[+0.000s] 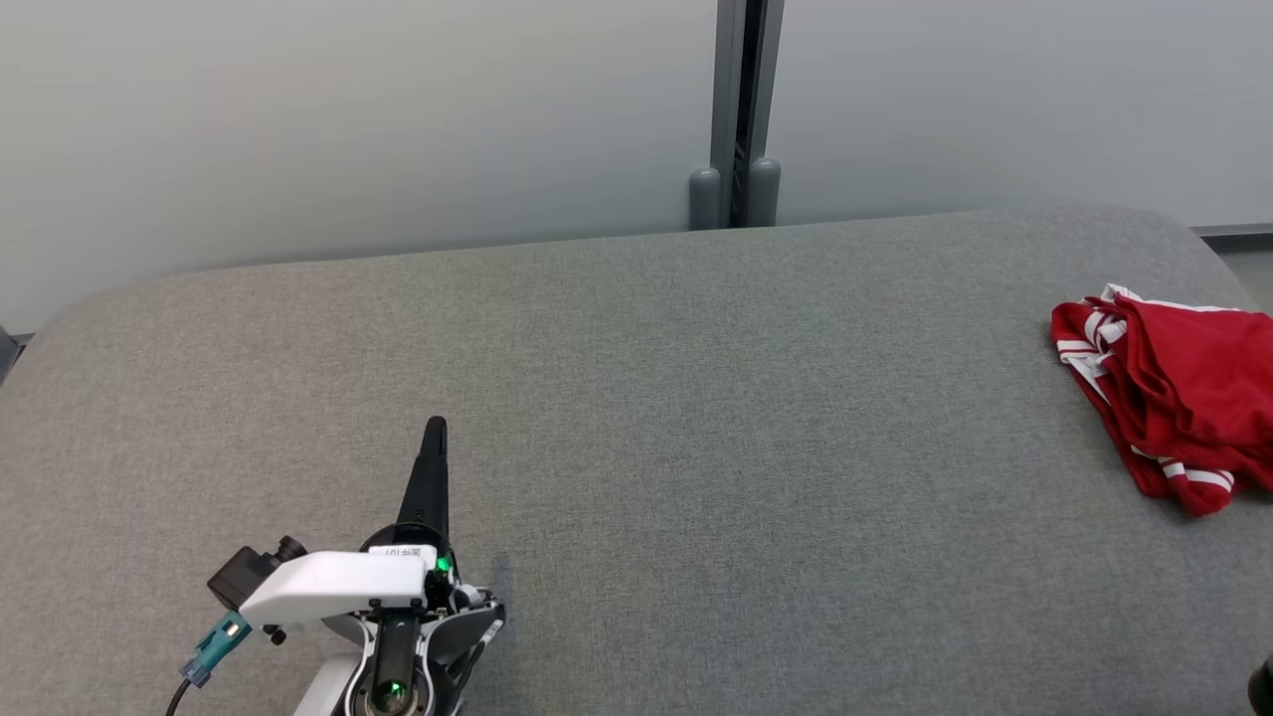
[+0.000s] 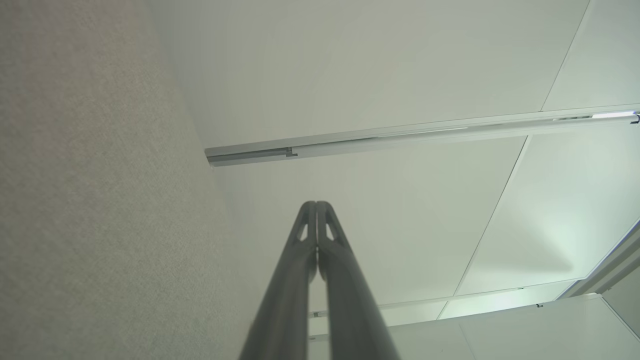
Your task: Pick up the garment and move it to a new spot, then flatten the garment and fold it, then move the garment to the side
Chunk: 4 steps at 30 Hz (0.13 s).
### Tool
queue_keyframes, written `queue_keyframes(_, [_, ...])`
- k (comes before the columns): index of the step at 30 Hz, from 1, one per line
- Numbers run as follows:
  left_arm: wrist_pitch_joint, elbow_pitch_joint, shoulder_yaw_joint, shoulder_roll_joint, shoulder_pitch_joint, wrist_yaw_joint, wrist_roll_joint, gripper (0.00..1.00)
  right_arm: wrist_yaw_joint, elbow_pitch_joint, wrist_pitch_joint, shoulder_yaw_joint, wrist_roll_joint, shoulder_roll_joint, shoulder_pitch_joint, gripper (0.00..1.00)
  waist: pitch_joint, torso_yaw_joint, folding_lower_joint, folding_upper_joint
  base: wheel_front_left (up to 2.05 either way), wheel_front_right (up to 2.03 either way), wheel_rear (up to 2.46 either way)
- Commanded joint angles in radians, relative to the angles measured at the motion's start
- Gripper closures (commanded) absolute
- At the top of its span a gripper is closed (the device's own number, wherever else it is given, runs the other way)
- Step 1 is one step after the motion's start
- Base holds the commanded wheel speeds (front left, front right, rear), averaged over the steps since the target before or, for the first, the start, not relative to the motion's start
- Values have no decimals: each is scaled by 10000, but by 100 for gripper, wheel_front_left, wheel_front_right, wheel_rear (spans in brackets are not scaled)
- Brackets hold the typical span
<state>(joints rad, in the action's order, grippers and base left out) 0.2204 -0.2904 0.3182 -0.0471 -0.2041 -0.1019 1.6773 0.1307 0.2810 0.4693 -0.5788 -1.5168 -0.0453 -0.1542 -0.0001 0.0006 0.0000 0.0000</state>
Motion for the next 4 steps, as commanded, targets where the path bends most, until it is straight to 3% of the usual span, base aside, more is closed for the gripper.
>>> queue_keyframes(1, [-4,-18,19,-59,-140,-51,156,100,0,-33,111,-110,-227,-90,90,100,-13,-9,0,0,0,0,0])
queue_keyframes(4, [-4,-15,13,-57,-140,-51,130,100,0,-30,106,-95,-190,-87,89,100,-13,-9,0,0,0,0,0])
